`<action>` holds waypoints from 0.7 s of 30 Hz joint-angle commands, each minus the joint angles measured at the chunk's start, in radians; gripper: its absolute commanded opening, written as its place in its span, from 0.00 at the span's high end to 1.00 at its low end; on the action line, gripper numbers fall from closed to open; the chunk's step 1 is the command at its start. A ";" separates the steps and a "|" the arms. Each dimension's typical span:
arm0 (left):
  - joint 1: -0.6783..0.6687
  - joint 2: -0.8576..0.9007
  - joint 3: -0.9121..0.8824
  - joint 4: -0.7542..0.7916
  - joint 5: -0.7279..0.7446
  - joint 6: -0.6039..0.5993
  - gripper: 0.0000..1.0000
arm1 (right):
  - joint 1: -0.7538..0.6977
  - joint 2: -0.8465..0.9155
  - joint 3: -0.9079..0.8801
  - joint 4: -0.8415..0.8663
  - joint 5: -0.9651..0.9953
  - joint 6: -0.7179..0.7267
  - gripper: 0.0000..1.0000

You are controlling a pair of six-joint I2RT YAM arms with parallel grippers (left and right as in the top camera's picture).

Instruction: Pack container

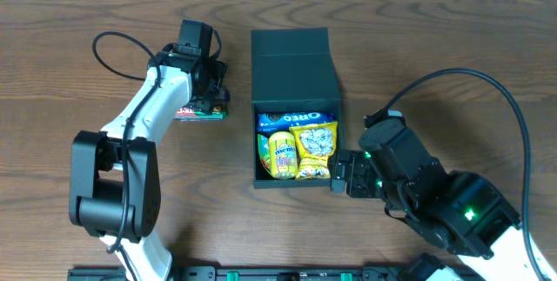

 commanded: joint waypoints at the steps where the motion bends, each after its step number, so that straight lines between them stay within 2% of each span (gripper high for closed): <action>1: 0.000 0.033 -0.009 0.000 -0.027 -0.033 0.27 | -0.006 0.001 0.006 -0.002 0.000 0.014 0.08; 13: 0.001 0.121 -0.009 0.088 -0.031 -0.033 0.27 | -0.007 0.001 0.006 -0.027 0.000 0.014 0.08; 16: 0.001 0.121 -0.009 0.086 -0.055 -0.032 0.29 | -0.007 0.001 0.006 -0.027 0.000 0.014 0.07; 21: 0.002 0.127 -0.009 0.087 -0.056 -0.032 0.38 | -0.007 0.001 0.006 -0.027 0.000 0.014 0.07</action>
